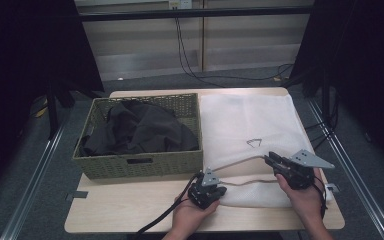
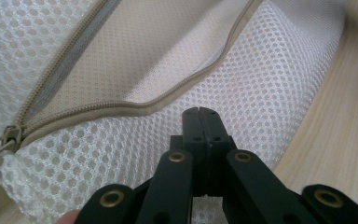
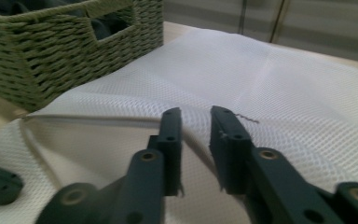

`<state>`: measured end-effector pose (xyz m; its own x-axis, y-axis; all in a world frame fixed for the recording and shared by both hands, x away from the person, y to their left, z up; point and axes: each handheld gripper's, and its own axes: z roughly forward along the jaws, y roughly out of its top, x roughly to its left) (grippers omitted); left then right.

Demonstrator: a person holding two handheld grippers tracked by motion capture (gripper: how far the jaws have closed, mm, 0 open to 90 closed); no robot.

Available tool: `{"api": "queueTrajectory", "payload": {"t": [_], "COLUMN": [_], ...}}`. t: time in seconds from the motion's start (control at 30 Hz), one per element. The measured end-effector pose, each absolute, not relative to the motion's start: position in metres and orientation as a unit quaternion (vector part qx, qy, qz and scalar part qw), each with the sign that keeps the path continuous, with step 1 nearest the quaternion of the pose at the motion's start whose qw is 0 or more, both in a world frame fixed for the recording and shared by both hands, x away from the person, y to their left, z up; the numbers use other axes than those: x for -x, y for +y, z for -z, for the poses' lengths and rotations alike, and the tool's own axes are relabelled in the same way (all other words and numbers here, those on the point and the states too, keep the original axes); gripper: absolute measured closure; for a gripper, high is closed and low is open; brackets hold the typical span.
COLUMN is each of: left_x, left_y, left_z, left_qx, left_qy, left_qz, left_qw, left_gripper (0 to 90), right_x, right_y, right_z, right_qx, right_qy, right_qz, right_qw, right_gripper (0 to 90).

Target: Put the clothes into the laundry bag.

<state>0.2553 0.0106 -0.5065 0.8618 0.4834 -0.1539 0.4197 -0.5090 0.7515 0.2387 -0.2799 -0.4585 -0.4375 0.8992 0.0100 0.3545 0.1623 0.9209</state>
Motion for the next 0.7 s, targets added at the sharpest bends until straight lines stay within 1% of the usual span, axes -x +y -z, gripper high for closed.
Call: {"api": "queueTrajectory", "payload": {"t": [0.03, 0.07, 0.1, 0.13, 0.17, 0.2, 0.27, 0.33, 0.4, 0.43, 0.47, 0.53, 0.57, 0.6, 0.63, 0.67, 0.7], "left_x": [-0.255, -0.255, -0.255, -0.255, -0.255, -0.255, -0.255, -0.255, -0.255, -0.255, -0.255, -0.255, -0.254, -0.254, -0.254, -0.254, -0.255], "left_y": [0.011, 0.011, 0.011, 0.011, 0.011, 0.011, 0.01, 0.011, 0.011, 0.01, 0.01, 0.01, 0.01, 0.01, 0.01, 0.01, 0.01], "left_z": [0.507, 0.507, 0.507, 0.507, 0.506, 0.506, 0.507, 0.506, 0.506, 0.507, 0.506, 0.506, 0.506, 0.506, 0.506, 0.506, 0.507], "left_qx": [-0.868, -0.868, -0.867, -0.867, -0.868, -0.868, -0.868, -0.868, -0.868, -0.867, -0.869, -0.869, -0.869, -0.869, -0.87, -0.87, -0.868], "left_qy": [0.261, 0.261, 0.262, 0.262, 0.26, 0.26, 0.261, 0.26, 0.26, 0.261, 0.257, 0.257, 0.257, 0.257, 0.257, 0.258, 0.259], "left_qz": [-0.037, -0.037, -0.037, -0.037, -0.038, -0.039, -0.04, -0.039, -0.039, -0.039, -0.043, -0.044, -0.045, -0.045, -0.046, -0.045, -0.042], "left_qw": [0.421, 0.421, 0.422, 0.422, 0.42, 0.421, 0.422, 0.421, 0.421, 0.423, 0.42, 0.421, 0.42, 0.42, 0.418, 0.418, 0.421], "left_gripper": [90.0, 90.0, 90.0, 90.0, 90.0, 90.0, 90.0, 90.0, 90.0, 90.0, 90.0, 90.0, 90.0, 90.0, 90.0, 90.0, 90.0], "right_x": [-0.238, -0.238, -0.242, -0.242, -0.243, -0.243, -0.24, -0.238, -0.24, -0.243, -0.252, -0.255, -0.257, -0.257, -0.248, -0.248, -0.235], "right_y": [-0.281, -0.281, -0.277, -0.277, -0.274, -0.269, -0.259, -0.25, -0.248, -0.246, -0.246, -0.247, -0.251, -0.251, -0.254, -0.254, -0.258], "right_z": [0.46, 0.46, 0.466, 0.466, 0.469, 0.472, 0.473, 0.477, 0.481, 0.488, 0.498, 0.5, 0.497, 0.497, 0.487, 0.487, 0.477], "right_qx": [-0.447, -0.447, -0.448, -0.448, -0.448, -0.435, -0.41, -0.417, -0.425, -0.44, -0.474, -0.484, -0.488, -0.488, -0.471, -0.471, -0.453], "right_qy": [0.706, 0.706, 0.72, 0.72, 0.729, 0.744, 0.762, 0.771, 0.772, 0.773, 0.763, 0.756, 0.739, 0.739, 0.734, 0.734, 0.727], "right_qz": [-0.467, -0.467, -0.451, -0.451, -0.441, -0.435, -0.435, -0.421, -0.412, -0.394, -0.366, -0.365, -0.388, -0.388, -0.416, -0.416, -0.434], "right_qw": [0.289, 0.289, 0.279, 0.279, 0.272, 0.263, 0.249, 0.233, 0.232, 0.232, 0.244, 0.247, 0.255, 0.255, 0.259, 0.259, 0.279], "right_gripper": [70.6, 70.6, 61.0, 61.0, 68.1, 79.8, 90.0, 90.0, 90.0, 90.0, 88.4, 88.5, 86.8, 86.8, 82.0, 82.0, 76.8]}}
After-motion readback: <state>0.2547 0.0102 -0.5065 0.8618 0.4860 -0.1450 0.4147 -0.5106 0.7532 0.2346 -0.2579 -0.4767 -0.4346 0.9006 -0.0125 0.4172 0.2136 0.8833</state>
